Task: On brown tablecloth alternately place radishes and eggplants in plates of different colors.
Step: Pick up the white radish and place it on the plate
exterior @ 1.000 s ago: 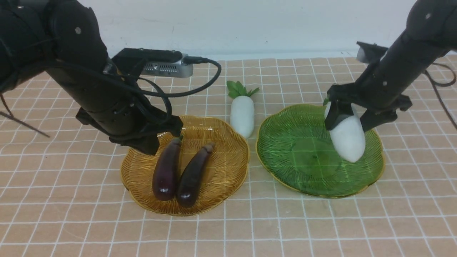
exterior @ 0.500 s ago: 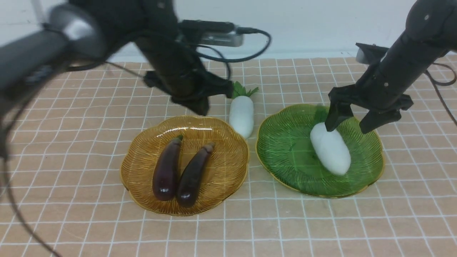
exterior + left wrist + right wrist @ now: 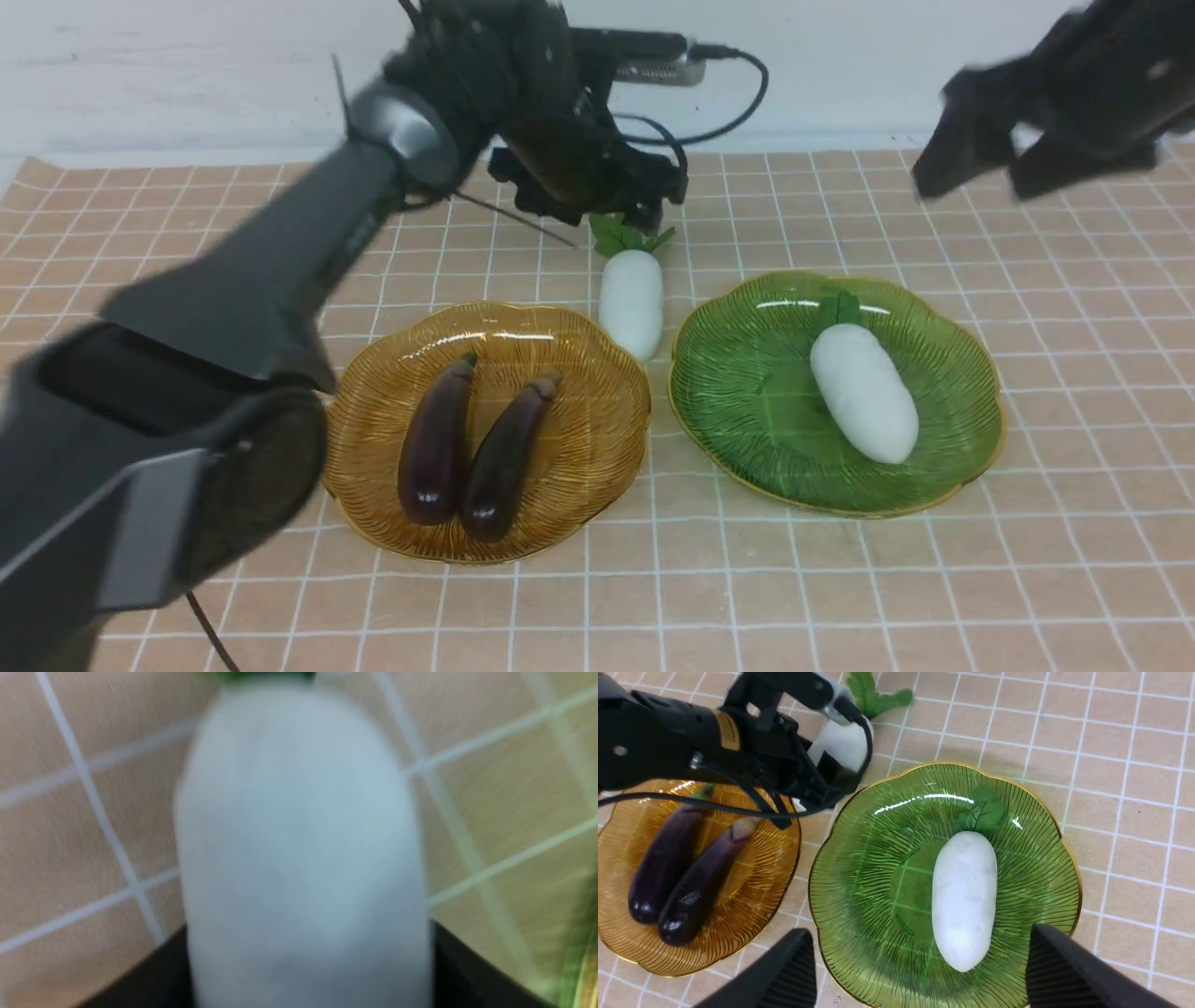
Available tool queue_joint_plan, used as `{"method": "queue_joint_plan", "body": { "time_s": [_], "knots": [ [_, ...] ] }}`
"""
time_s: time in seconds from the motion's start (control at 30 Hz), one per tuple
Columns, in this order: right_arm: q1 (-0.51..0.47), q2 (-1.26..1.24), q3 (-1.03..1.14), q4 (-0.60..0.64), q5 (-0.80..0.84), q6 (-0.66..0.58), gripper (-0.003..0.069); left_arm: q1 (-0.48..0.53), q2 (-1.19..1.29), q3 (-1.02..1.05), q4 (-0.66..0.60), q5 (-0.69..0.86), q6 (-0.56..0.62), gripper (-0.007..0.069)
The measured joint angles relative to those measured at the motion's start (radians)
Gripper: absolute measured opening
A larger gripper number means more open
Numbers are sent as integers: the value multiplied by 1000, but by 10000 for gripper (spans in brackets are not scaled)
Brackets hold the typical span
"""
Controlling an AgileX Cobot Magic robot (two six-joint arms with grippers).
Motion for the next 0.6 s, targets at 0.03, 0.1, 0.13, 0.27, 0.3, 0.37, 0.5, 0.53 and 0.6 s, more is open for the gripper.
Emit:
{"method": "queue_joint_plan", "body": {
  "time_s": [0.03,0.1,0.13,0.27,0.3,0.37,0.5,0.53,0.6],
  "knots": [
    [0,0,0,-1,0,0,547,0,0,-1,-1,3,1,437],
    [0,0,0,-1,0,0,547,0,0,-2,3,4,2,400],
    [0,0,0,-1,0,0,547,0,0,-3,11,4,2,386],
    [0,0,0,0,0,0,547,16,-9,-42,45,21,-1,384],
    [0,0,0,1,0,0,547,26,-19,-72,46,42,-2,384],
    [0,0,0,9,1,0,547,36,-36,-110,41,65,-3,384],
    [0,-1,0,21,1,0,547,47,-81,-187,36,116,-7,383],
    [0,-1,0,26,1,0,547,47,-89,-197,36,129,-7,383],
    [0,-1,0,36,1,0,547,48,-107,-234,36,160,-6,383]
  ]
}}
